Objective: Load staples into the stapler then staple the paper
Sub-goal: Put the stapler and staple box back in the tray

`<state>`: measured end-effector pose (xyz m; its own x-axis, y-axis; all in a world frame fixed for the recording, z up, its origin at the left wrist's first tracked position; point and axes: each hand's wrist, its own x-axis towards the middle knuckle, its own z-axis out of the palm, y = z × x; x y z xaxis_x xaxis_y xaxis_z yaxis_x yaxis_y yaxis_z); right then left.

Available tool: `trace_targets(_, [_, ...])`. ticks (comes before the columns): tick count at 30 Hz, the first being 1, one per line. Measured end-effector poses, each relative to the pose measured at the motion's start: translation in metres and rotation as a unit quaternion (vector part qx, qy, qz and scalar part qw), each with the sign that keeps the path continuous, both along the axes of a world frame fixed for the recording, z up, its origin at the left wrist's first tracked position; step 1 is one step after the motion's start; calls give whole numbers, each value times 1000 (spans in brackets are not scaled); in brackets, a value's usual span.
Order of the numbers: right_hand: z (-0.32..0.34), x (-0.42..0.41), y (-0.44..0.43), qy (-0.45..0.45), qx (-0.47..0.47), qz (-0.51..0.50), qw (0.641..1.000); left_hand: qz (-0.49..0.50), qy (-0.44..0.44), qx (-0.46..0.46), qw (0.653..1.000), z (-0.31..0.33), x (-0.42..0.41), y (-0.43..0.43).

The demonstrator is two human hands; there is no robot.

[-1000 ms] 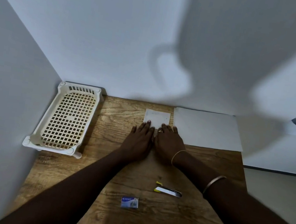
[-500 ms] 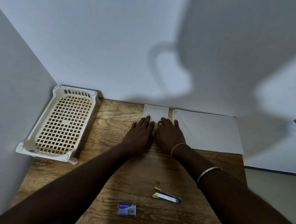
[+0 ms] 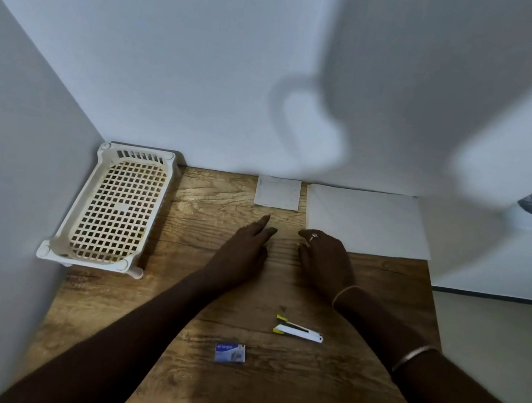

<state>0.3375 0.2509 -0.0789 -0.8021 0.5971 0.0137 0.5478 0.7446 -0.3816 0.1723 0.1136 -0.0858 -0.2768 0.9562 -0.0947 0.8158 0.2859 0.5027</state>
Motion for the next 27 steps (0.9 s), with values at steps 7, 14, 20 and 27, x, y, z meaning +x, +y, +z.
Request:
trace_targets(7, [-5,84,-63,30,-58,-27,997,-21,-71,22,997,7,53,-66])
trace_targets(14, [-17,114,-103,-59,-38,30,997,-87,-52,-33,994,-3,90,-90])
trace_targets(20, [-17,116,-118,-61,-22,-16,998,-91,24,-17,995,-1,100,-83])
trace_targets(27, [-9,111,-123,-8,-74,-42,996,-74,11,4,997,5,97,-83])
